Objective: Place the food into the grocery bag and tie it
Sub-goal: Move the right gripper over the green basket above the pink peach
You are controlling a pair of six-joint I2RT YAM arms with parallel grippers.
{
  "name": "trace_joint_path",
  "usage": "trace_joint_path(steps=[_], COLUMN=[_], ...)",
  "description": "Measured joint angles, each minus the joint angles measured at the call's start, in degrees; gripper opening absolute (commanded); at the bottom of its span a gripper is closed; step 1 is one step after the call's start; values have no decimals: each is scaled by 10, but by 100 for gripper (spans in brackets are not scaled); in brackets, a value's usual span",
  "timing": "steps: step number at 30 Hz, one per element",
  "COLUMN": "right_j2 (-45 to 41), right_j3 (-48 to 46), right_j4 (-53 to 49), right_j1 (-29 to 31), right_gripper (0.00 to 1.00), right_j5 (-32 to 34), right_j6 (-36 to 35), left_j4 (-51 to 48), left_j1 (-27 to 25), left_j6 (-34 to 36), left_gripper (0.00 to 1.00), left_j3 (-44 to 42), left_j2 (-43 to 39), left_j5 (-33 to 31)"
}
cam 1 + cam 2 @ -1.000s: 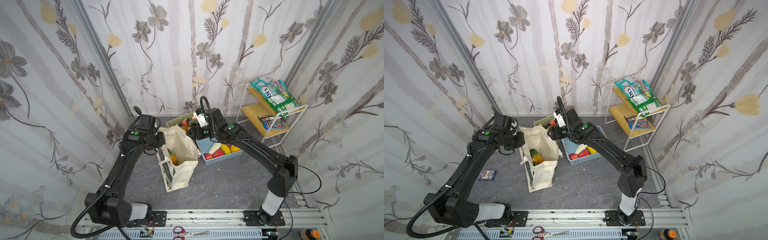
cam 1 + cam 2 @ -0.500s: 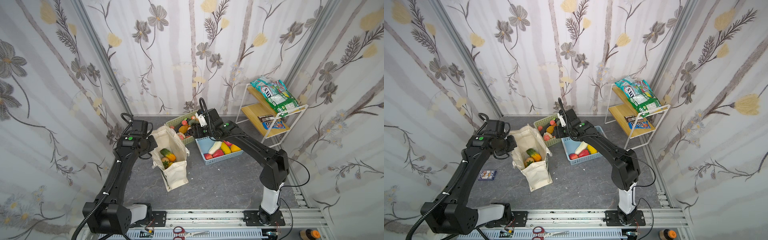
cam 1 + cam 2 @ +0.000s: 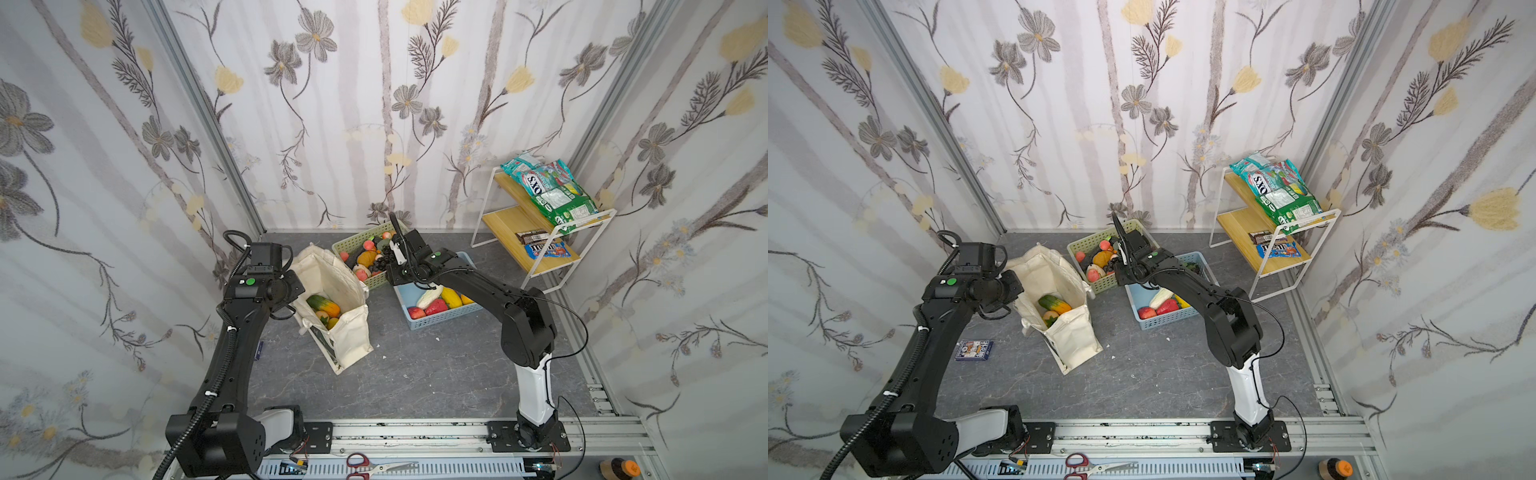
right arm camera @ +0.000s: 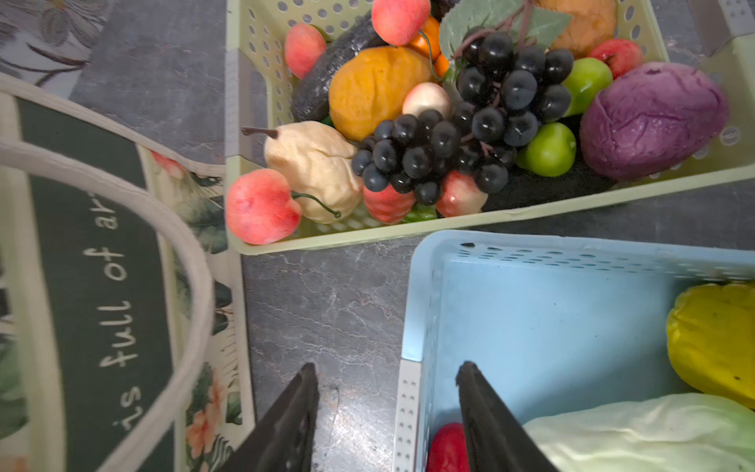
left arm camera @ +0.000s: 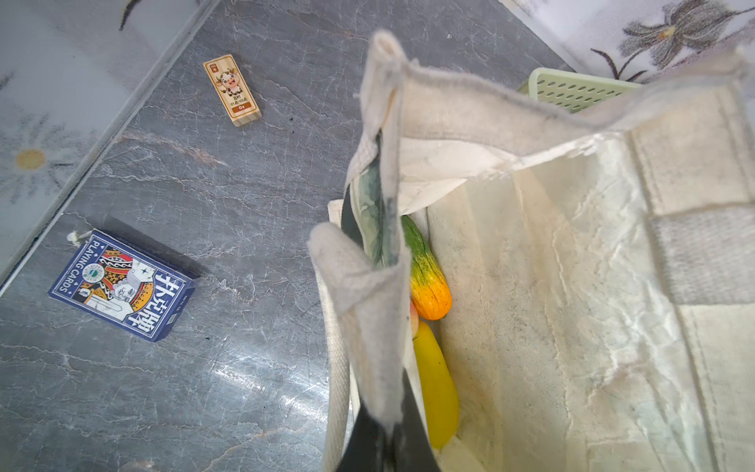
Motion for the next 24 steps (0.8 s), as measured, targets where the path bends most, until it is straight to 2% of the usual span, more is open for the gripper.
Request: trace_joint_path(steps=[7,17,24], right_j2=[28,127,160], right_j3=[26,161,185], right_j4=[29,52,60], right_j1=[5,18,11], right_gripper=[65,70,73], right_j5=[1,-5,-23], right_j6=[-26,-49,-56], left_j4=[1,-3,-3], left_j1=[20,36,36], left_j6=[4,6,19], left_gripper=[0,0,0], left_j3=[-2,-3,-3], left_j2=[-8,-19,-21], left_j5=[2,6,17])
